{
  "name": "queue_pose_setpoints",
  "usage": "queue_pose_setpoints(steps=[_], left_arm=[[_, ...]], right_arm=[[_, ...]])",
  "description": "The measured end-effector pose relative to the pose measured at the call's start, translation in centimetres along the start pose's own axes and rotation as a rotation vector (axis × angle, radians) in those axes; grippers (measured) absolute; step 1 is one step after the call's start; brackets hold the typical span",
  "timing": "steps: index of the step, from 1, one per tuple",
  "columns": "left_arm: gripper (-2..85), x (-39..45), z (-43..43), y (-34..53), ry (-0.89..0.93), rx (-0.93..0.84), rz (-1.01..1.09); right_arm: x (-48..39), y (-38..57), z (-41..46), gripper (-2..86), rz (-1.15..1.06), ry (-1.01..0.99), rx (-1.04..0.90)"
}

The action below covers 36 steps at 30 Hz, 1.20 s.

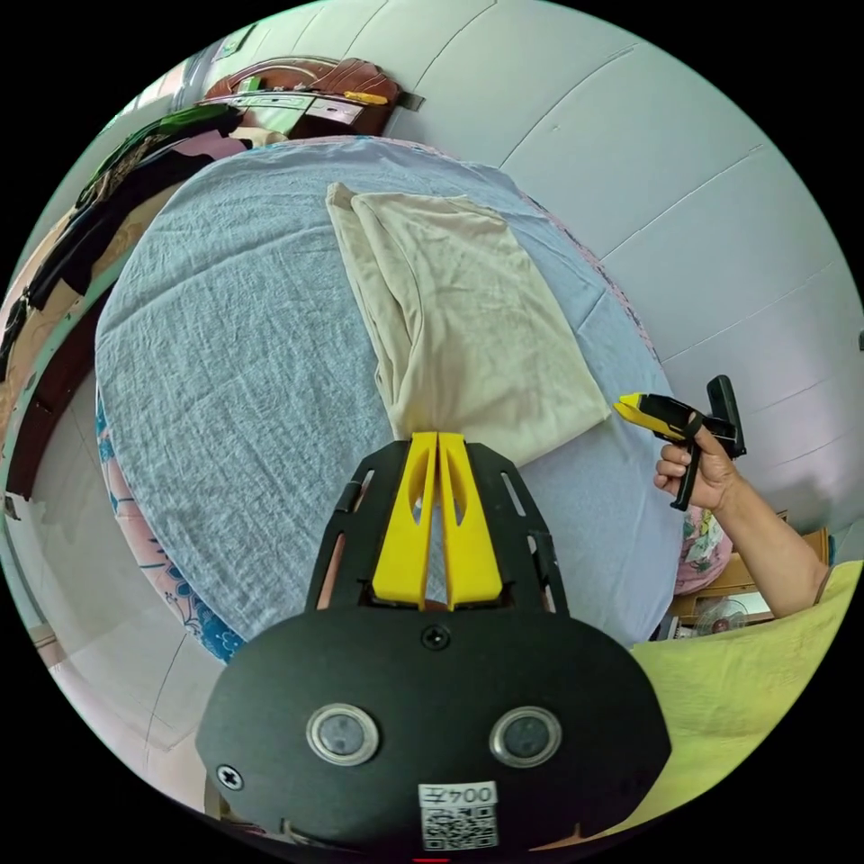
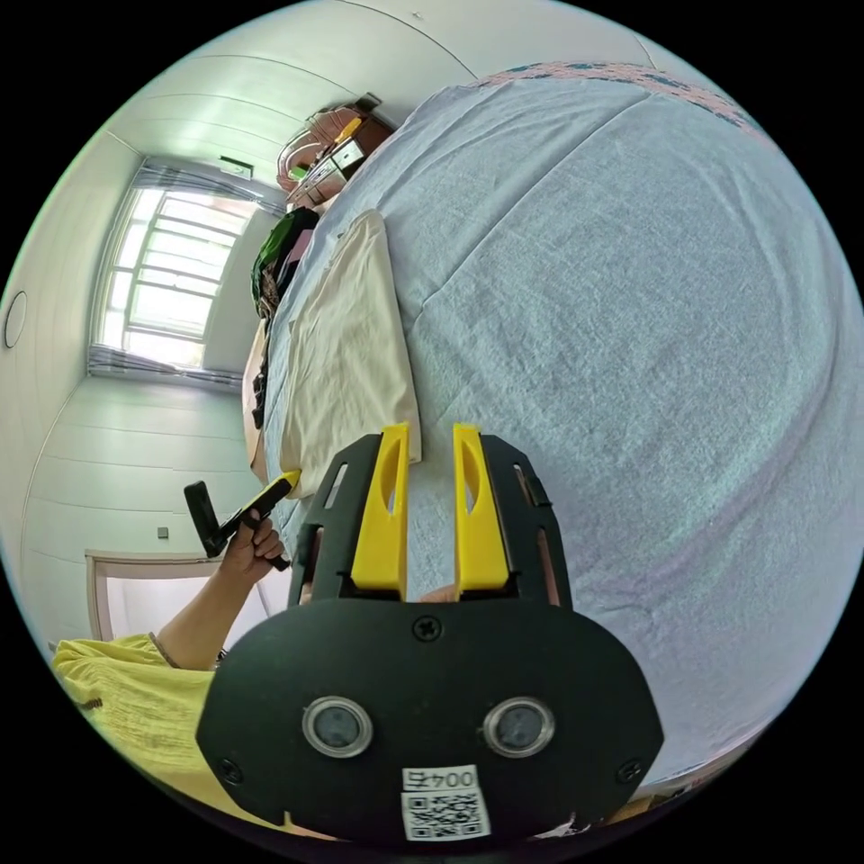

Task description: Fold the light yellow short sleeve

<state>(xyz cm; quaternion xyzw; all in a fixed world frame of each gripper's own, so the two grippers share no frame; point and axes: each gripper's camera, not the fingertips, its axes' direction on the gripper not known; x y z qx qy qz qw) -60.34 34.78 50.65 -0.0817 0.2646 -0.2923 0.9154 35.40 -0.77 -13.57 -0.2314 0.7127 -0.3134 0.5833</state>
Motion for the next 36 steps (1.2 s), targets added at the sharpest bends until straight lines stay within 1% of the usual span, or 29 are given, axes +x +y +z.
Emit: queue_pose_setpoints(steps=[3, 5, 12, 17, 21, 22, 24, 27, 28, 29, 30, 31, 32, 35, 36], left_arm=[[0.1, 0.0, -0.6, -0.2, 0.021, -0.008, 0.003], [0.1, 0.2, -1.1, -0.3, 0.018, -0.014, 0.009], [0.2, 0.4, -2.6, -0.6, -0.002, -0.013, 0.014], [0.8, 0.1, -4.0, -0.8, -0.039, -0.003, 0.010], [2.3, -0.9, -5.3, -1.3, -0.029, -0.014, -0.045], [3.3, -1.0, -6.4, -1.5, -0.044, 0.002, -0.072], [5.7, -0.8, -8.5, -1.6, -0.010, 0.058, -0.122], [9.1, -0.8, -11.0, -0.4, 0.193, 0.125, -0.276], [10.0, -1.0, -11.0, 0.4, 0.306, 0.142, -0.363], [11.3, -1.2, -10.3, 1.3, 0.419, 0.148, -0.454], [11.9, -1.2, -9.8, 1.6, 0.472, 0.144, -0.497], [13.6, -1.2, -8.8, 2.2, 0.565, 0.153, -0.576], [15.0, -1.2, -7.9, 2.6, 0.652, 0.194, -0.644], [17.4, -1.2, -6.5, 2.5, 0.791, 0.306, -0.777], [17.6, -1.2, -6.3, 2.3, 0.809, 0.315, -0.786]], right_arm=[[0.3, -1.2, 0.3, 8.4, 0.003, -0.016, -0.039], [0.3, -1.9, 0.7, 8.4, -0.009, -0.065, -0.074], [-0.5, -4.1, 2.2, 8.3, -0.081, -0.077, -0.156], [-0.6, -6.3, 2.9, 3.6, -0.153, -0.054, -0.219], [-0.8, -8.2, 2.2, 2.7, -0.152, -0.091, -0.264], [-1.3, -8.9, 1.8, 2.6, -0.152, -0.102, -0.279], [-2.3, -10.0, 1.0, 2.6, -0.165, -0.118, -0.301], [-4.3, -11.9, -0.4, 2.7, -0.191, -0.141, -0.321], [-5.2, -12.5, -0.8, 2.8, -0.198, -0.145, -0.325], [-6.0, -13.0, -1.0, 2.9, -0.210, -0.146, -0.332], [-6.3, -13.3, -1.1, 2.8, -0.215, -0.146, -0.334], [-7.0, -13.7, -1.3, 2.8, -0.223, -0.150, -0.333], [-7.5, -14.2, -1.5, 2.7, -0.226, -0.157, -0.332], [-8.5, -15.4, -2.0, 2.8, -0.230, -0.187, -0.322], [-8.7, -15.6, -2.1, 2.7, -0.231, -0.192, -0.318]])
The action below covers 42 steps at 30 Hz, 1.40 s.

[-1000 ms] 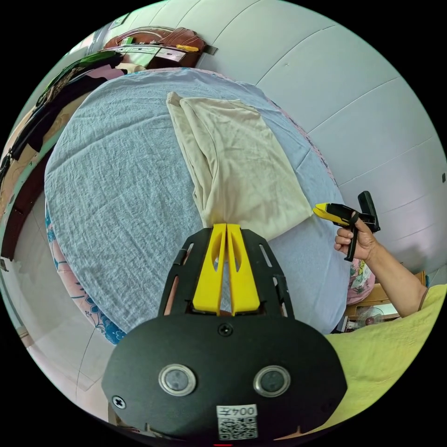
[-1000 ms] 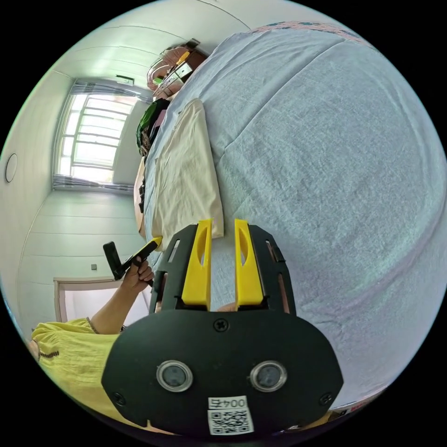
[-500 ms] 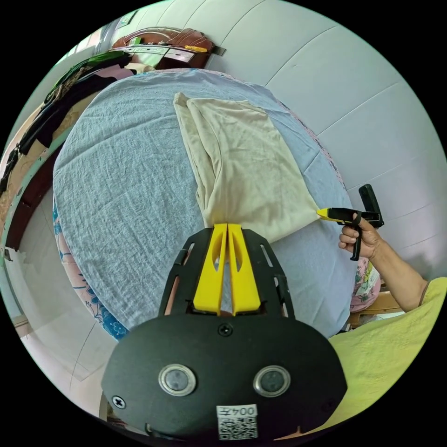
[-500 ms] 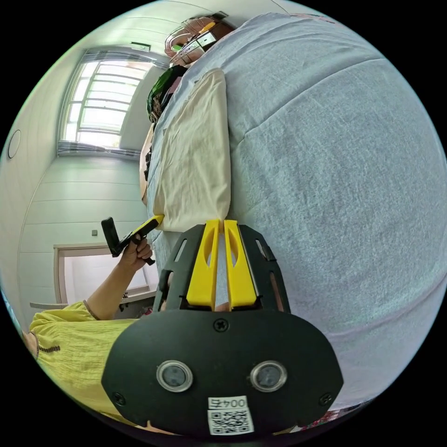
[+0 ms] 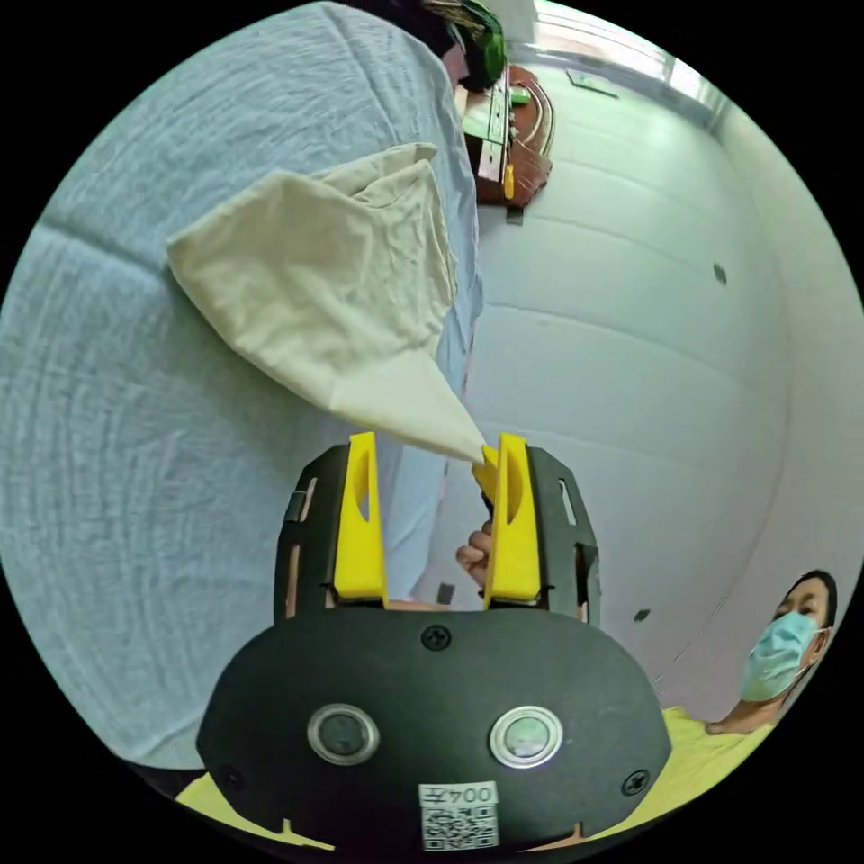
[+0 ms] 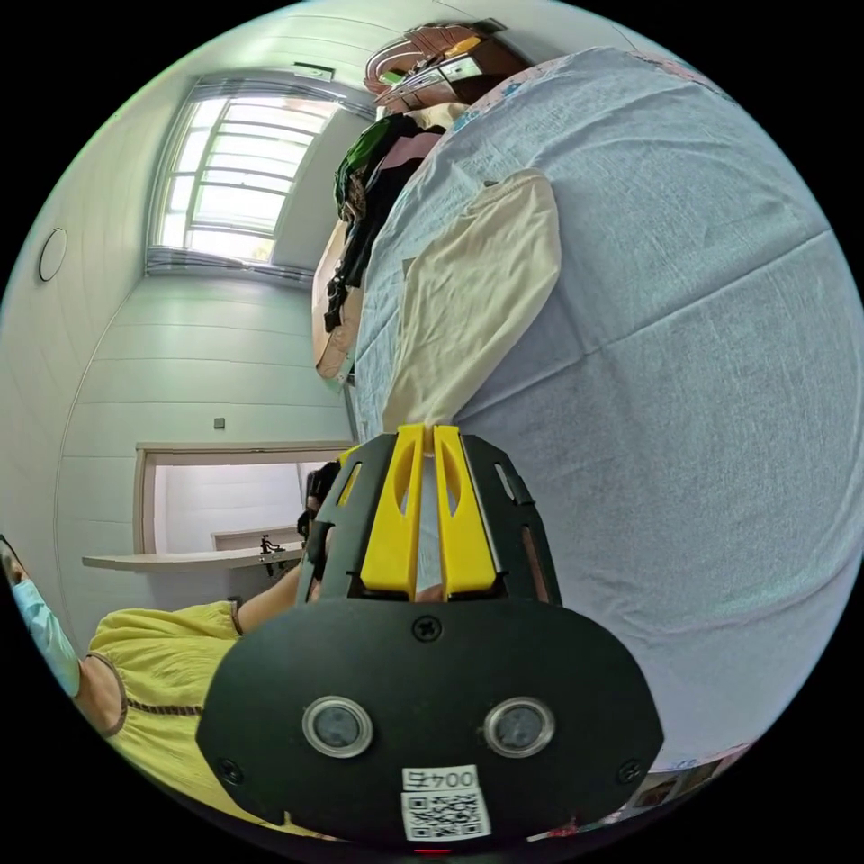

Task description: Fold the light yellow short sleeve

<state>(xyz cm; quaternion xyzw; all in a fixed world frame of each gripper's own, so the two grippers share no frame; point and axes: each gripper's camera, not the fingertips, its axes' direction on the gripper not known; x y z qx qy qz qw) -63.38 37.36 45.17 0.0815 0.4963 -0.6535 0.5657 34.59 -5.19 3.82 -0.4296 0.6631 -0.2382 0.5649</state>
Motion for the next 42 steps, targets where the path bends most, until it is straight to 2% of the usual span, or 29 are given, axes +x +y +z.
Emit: queue_pose_setpoints(steps=[3, 5, 8, 10, 12, 14, 17, 20, 26, 36, 39, 42], left_arm=[[18.8, 0.2, 1.0, -1.2, 0.043, 0.023, -0.032], [19.5, 0.4, 0.6, -2.2, 0.089, 0.100, -0.088], [18.2, 1.6, 0.0, -3.4, 0.078, 0.145, -0.109], [13.6, 2.7, -0.3, -4.2, 0.042, 0.134, -0.101], [5.4, 4.3, -0.8, -4.9, -0.007, 0.107, -0.091], [4.6, 6.9, -1.7, -5.7, 0.003, 0.107, -0.096], [4.2, 10.5, -2.7, -6.9, 0.035, 0.088, -0.095], [4.1, 14.0, -3.9, -7.9, 0.075, 0.072, -0.095], [4.3, 20.9, -6.3, -9.6, 0.128, 0.025, -0.074], [4.3, 30.7, -11.1, -9.1, 0.158, -0.027, -0.044], [4.2, 33.6, -12.9, -8.2, 0.168, -0.040, -0.044], [4.2, 36.6, -14.9, -7.0, 0.155, -0.048, -0.033]], right_arm=[[-0.4, -1.0, -0.5, 2.8, -0.016, -0.010, 0.004], [-0.3, -1.7, -0.8, 2.8, -0.025, -0.014, -0.001], [0.2, -2.4, -1.2, 3.0, -0.028, -0.039, 0.000], [0.6, -2.7, -1.5, 3.3, -0.033, -0.054, 0.003], [0.9, -3.1, -1.7, 3.6, -0.066, -0.077, 0.002], [1.7, -3.8, -2.2, 5.0, -0.102, -0.092, 0.003], [5.4, -5.9, -2.8, 18.7, -0.021, -0.226, -0.002], [10.0, -8.4, -2.1, 22.6, 0.099, -0.412, 0.004], [13.4, -14.0, 1.3, 22.7, 0.169, -0.478, -0.039], [12.9, -23.5, 6.0, 20.6, 0.155, -0.490, -0.063], [12.6, -25.8, 8.0, 17.4, 0.163, -0.475, -0.079], [12.4, -27.0, 10.2, 8.8, 0.176, -0.449, -0.081]])
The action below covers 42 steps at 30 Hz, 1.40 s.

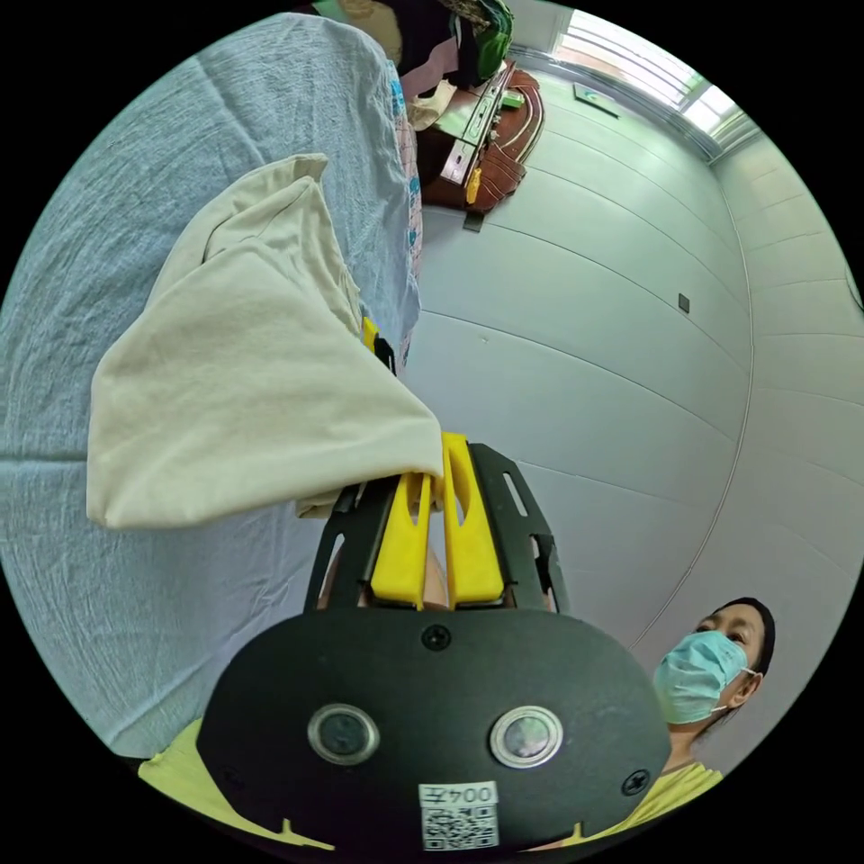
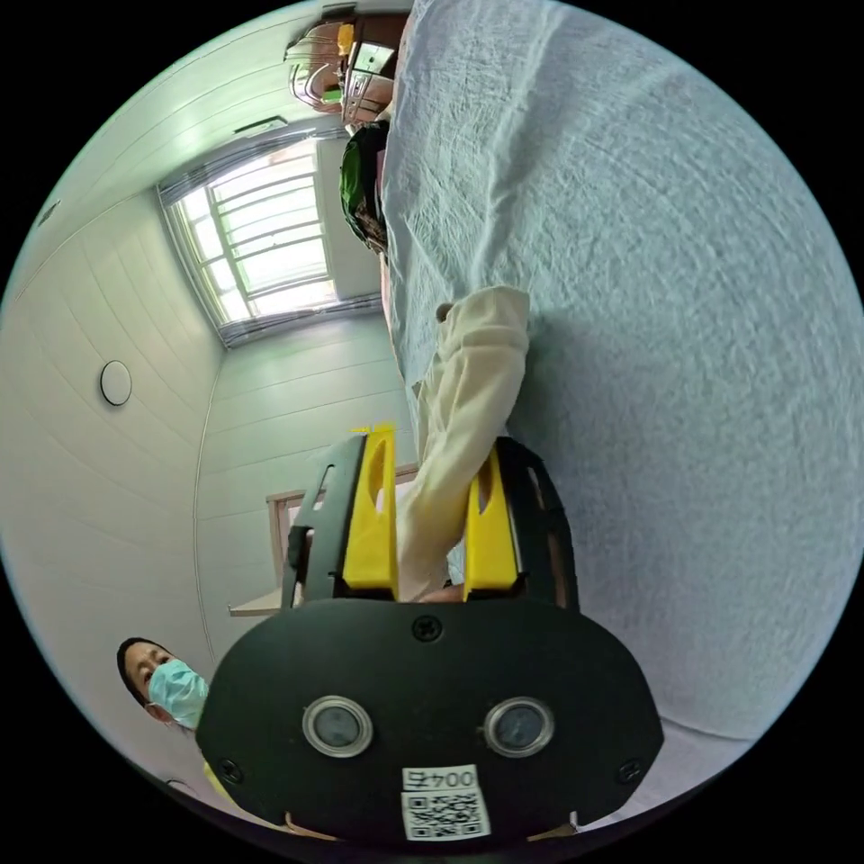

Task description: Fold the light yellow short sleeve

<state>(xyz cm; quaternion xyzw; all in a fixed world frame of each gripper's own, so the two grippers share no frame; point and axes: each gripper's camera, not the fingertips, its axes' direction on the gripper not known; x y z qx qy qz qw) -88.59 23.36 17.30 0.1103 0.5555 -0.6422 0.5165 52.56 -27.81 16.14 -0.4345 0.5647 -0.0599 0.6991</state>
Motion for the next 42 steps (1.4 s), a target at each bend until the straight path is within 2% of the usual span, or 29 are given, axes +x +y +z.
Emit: queue_pose_setpoints(steps=[1, 3, 5, 11, 18, 24, 30, 42], left_arm=[[4.2, 1.5, -0.7, 0.6, -0.012, -0.003, 0.008], [4.2, 3.9, -1.8, 1.7, -0.025, -0.007, 0.032], [4.2, 8.0, -3.7, 3.8, -0.058, 0.006, 0.096], [4.1, 19.9, -8.9, 12.7, -0.124, 0.022, 0.300], [4.1, 32.0, -17.6, 28.5, -0.118, 0.102, 0.460], [4.0, 40.8, -28.7, 45.4, -0.182, 0.218, 0.507], [4.1, 47.6, -42.1, 64.4, -0.323, 0.347, 0.507], [4.3, 54.1, -76.3, 111.1, -0.399, 0.708, 0.350]], right_arm=[[-0.3, 0.1, 0.9, 3.8, -0.013, 0.036, 0.006], [-2.0, 1.1, 1.9, 3.0, -0.102, 0.093, 0.060], [-5.9, 3.8, 3.4, 2.5, -0.284, 0.184, 0.129], [-16.3, 13.4, 8.2, 1.9, -0.693, 0.357, 0.136], [-22.6, 25.9, 13.3, 1.5, -0.933, 0.317, 0.104], [-23.2, 38.0, 22.3, 1.1, -1.076, 0.279, 0.000], [-21.0, 50.7, 35.8, 1.6, -1.137, 0.236, -0.142], [-13.7, 82.2, 70.4, 2.0, -1.164, 0.108, -0.567]])
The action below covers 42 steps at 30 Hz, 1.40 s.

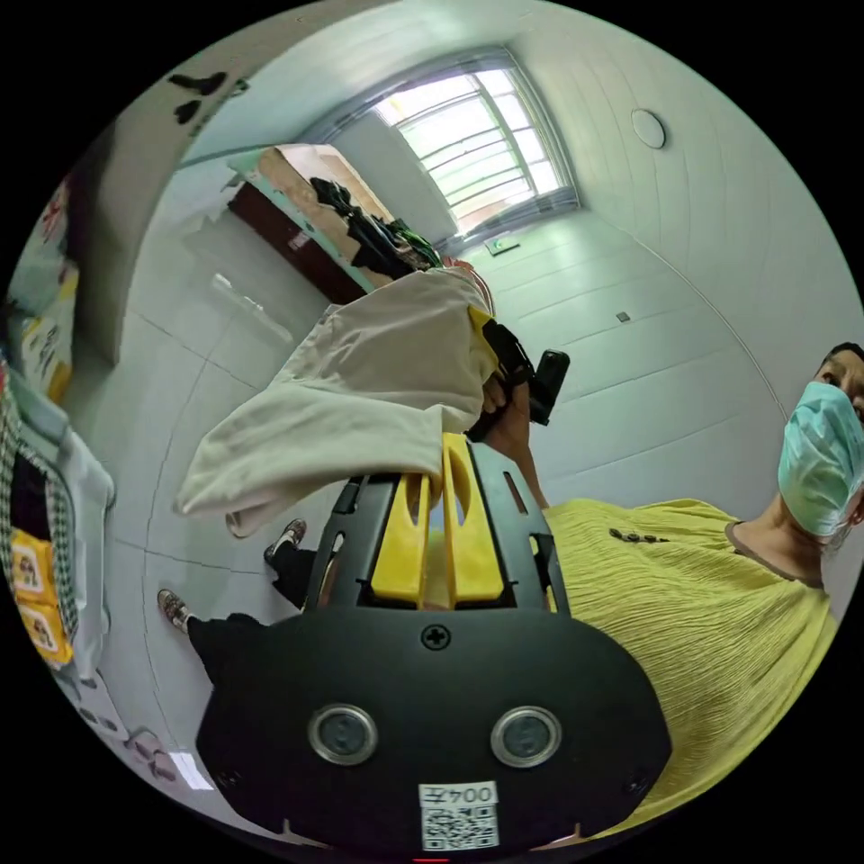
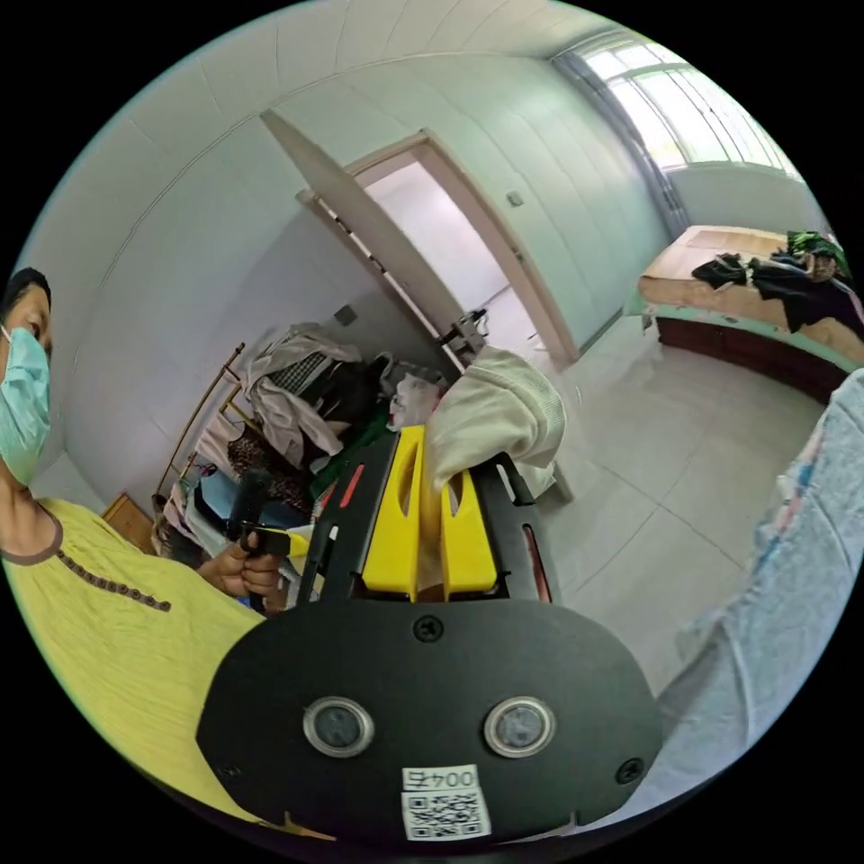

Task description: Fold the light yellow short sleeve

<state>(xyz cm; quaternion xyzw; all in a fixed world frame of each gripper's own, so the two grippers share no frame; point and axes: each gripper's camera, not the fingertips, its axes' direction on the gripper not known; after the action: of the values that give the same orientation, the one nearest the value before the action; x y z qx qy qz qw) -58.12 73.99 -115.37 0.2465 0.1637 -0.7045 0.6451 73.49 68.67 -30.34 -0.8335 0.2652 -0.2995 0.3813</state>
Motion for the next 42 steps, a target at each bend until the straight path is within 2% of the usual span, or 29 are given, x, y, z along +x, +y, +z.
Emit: queue_pose_setpoints(steps=[2, 8, 14, 20, 23, 26, 32, 35, 42], left_arm=[[4.3, 0.2, -11.8, 2.4, -0.052, 0.075, -0.025], [4.3, 0.7, -39.1, 6.0, -0.155, 0.256, -0.111], [4.3, 1.1, -62.9, 6.4, -0.277, 0.435, -0.148], [4.3, 4.1, -82.3, 3.6, -0.418, 0.530, -0.108], [4.3, 4.5, -89.7, 2.5, -0.465, 0.560, -0.090], [4.3, 1.0, -94.6, 2.8, -0.372, 0.544, -0.204], [4.2, -9.1, -97.1, 5.4, -0.216, 0.338, -0.566], [4.1, -10.5, -99.0, 6.2, -0.169, 0.296, -0.632], [4.2, -9.8, -104.4, 6.4, -0.147, 0.161, -0.696]], right_arm=[[-3.9, -0.6, 9.4, 2.0, -0.018, -0.083, -0.059], [-13.3, -2.9, 32.2, 1.9, -0.104, -0.216, -0.206], [-21.2, -5.5, 52.0, 2.1, -0.232, -0.293, -0.325], [-26.1, -8.7, 67.4, 2.3, -0.298, -0.386, -0.329], [-26.9, -8.8, 73.7, 2.5, -0.320, -0.406, -0.318], [-25.2, -6.6, 79.6, 2.7, -0.290, -0.343, -0.342], [-17.4, 2.8, 91.1, 2.8, -0.099, -0.139, -0.593], [-14.8, 6.5, 94.5, 2.9, -0.022, -0.086, -0.661], [-12.0, 11.4, 99.6, 3.5, 0.159, -0.052, -0.680]])
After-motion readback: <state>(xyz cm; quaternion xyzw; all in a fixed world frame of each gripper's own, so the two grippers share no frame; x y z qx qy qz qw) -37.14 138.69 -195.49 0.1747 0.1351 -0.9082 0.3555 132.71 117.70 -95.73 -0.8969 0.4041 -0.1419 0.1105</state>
